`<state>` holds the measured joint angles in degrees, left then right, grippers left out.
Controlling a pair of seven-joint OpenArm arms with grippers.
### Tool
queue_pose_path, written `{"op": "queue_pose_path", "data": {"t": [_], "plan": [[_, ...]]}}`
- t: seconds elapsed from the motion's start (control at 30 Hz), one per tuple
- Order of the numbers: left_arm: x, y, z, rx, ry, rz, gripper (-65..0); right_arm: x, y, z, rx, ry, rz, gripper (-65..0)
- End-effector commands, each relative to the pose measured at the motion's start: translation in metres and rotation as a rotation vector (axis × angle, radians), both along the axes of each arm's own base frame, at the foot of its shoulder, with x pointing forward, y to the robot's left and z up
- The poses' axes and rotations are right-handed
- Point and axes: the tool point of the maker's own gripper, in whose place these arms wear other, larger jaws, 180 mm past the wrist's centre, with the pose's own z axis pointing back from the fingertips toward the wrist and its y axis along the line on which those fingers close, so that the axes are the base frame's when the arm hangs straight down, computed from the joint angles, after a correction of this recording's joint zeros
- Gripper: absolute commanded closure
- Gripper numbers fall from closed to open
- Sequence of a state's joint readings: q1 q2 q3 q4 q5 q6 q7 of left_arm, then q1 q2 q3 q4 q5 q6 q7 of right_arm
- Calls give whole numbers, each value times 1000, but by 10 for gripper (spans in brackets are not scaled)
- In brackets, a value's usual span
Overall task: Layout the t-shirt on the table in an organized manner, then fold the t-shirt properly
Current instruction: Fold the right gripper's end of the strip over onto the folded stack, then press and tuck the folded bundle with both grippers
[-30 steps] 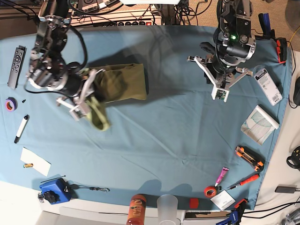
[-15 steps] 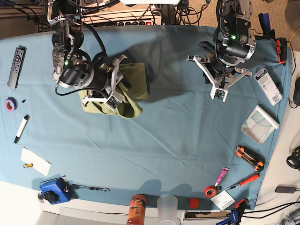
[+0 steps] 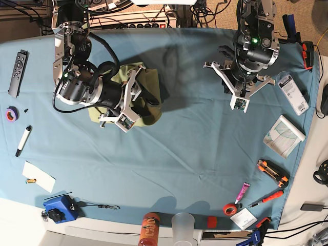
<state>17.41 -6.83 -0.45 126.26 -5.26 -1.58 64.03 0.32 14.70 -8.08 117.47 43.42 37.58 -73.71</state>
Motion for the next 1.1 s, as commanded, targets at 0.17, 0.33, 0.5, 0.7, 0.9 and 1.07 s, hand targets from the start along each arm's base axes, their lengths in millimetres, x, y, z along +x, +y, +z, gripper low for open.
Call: {"op": "queue_pose_path", "data": {"t": [0.17, 0.33, 0.5, 0.7, 0.9, 1.07], "plan": [[5, 0, 8, -4, -37, 1, -75, 15, -15, 26, -48, -131, -55, -220], [5, 0, 8, -4, -37, 1, -75, 31, -59, 37, -54, -158, -225, -13], [4, -8, 9, -49, -33, -14, -75, 22, -101, 24, -83, -109, -357, 0], [-3, -56, 24, -234, -68, -227, -75, -8, -112, -20, -108, 47, -364, 0], [-3, -68, 33, -287, -113, -284, -75, -12, -121, -71, -32, 196, -396, 0], [-2, -68, 34, -288, -119, -284, -75, -29, -109, -99, 32, 348, -366, 0]]}}
